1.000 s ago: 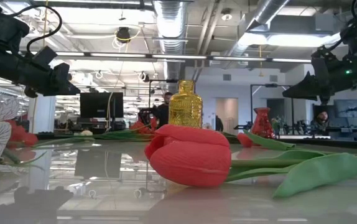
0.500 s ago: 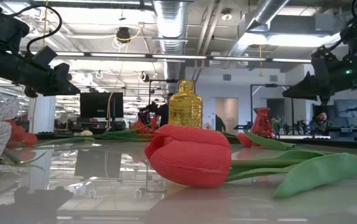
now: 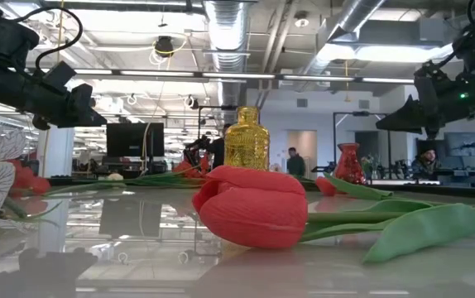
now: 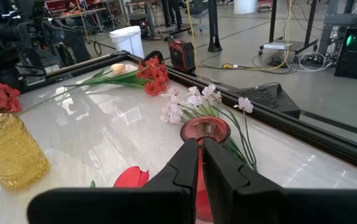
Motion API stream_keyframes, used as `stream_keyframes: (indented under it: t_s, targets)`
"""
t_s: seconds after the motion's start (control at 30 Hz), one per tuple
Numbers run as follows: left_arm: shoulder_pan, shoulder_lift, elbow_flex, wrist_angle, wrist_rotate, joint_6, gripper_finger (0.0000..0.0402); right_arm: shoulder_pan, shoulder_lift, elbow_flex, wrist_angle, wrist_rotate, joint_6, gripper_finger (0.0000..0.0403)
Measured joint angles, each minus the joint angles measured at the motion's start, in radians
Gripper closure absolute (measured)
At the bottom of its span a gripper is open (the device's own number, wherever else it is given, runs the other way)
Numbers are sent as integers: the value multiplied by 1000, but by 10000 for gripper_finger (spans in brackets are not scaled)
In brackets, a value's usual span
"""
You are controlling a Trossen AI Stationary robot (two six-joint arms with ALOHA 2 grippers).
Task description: Sort flowers into vase by color
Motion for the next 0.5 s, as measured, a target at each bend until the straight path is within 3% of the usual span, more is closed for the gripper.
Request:
stream_keyframes:
  t_s: [0.33,0.4,0.5]
  targets:
    - [0,0,0,0,5,-19,315,0,0,0,0,0,0,352]
    - [-2,0,0,0,25,-122,315,0,0,0,0,0,0,352]
    - [-7,0,0,3,45,-409,315,0,0,0,0,0,0,352]
